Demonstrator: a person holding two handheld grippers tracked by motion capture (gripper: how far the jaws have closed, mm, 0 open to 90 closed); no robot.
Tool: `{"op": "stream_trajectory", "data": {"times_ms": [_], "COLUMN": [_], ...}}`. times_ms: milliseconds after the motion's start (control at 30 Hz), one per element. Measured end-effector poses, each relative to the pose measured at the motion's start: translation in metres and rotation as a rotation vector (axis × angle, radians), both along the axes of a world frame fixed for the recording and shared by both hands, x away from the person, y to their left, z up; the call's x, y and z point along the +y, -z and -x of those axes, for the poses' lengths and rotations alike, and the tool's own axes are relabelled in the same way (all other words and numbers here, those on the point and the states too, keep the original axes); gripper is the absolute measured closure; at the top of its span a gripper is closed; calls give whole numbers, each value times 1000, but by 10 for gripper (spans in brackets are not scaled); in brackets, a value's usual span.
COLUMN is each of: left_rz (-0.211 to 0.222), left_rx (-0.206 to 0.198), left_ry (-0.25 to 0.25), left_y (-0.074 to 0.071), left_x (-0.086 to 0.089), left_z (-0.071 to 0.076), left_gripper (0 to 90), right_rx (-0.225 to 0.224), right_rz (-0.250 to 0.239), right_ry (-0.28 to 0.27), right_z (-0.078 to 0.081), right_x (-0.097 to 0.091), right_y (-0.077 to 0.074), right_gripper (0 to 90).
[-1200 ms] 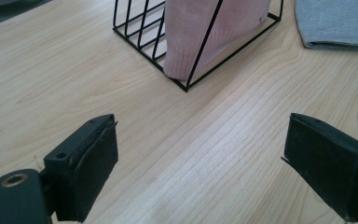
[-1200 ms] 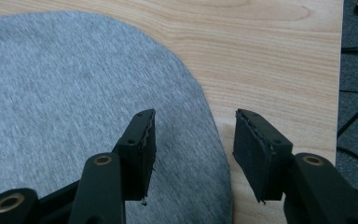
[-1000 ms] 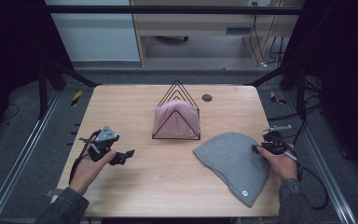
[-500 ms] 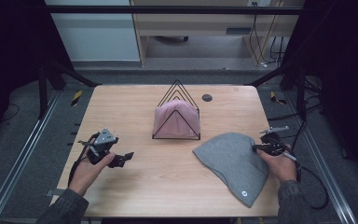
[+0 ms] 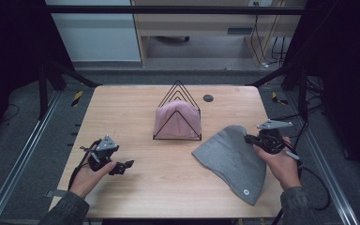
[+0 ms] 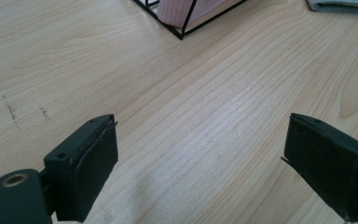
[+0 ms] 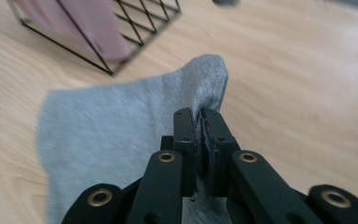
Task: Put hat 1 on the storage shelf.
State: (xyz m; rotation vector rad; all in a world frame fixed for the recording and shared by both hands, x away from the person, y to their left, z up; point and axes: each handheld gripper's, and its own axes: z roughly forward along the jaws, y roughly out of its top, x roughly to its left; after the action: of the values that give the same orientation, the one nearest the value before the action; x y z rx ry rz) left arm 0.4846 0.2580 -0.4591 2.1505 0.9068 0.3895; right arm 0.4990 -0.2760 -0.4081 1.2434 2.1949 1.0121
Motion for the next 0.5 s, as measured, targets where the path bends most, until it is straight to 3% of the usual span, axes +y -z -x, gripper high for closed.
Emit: {"op": "stream_trajectory", "data": {"times_ms": [67, 100, 167, 300, 500], "left_rz": [2, 2, 0, 5, 16], "left_rx": [-3, -4, -5, -9, -10], "left_ry": [2, 5, 7, 12, 38], "left_y": [0, 0, 0, -2, -4], "left_x": [0, -1, -1, -1, -3], "left_z": [0, 0, 0, 4, 7], "left_gripper": [91, 90, 90, 91, 91], "right_rx": [-15, -45, -63, -123, -171], "right_rz": [4, 12, 13, 14, 33], "right_ry": [-19, -55, -72, -147, -219], "right_z": [2, 6, 8, 23, 36], "right_x": [4, 12, 17, 40, 64], "right_y": [-6, -18, -24, -49, -66], "right_gripper": [859, 860, 860, 860, 860]}}
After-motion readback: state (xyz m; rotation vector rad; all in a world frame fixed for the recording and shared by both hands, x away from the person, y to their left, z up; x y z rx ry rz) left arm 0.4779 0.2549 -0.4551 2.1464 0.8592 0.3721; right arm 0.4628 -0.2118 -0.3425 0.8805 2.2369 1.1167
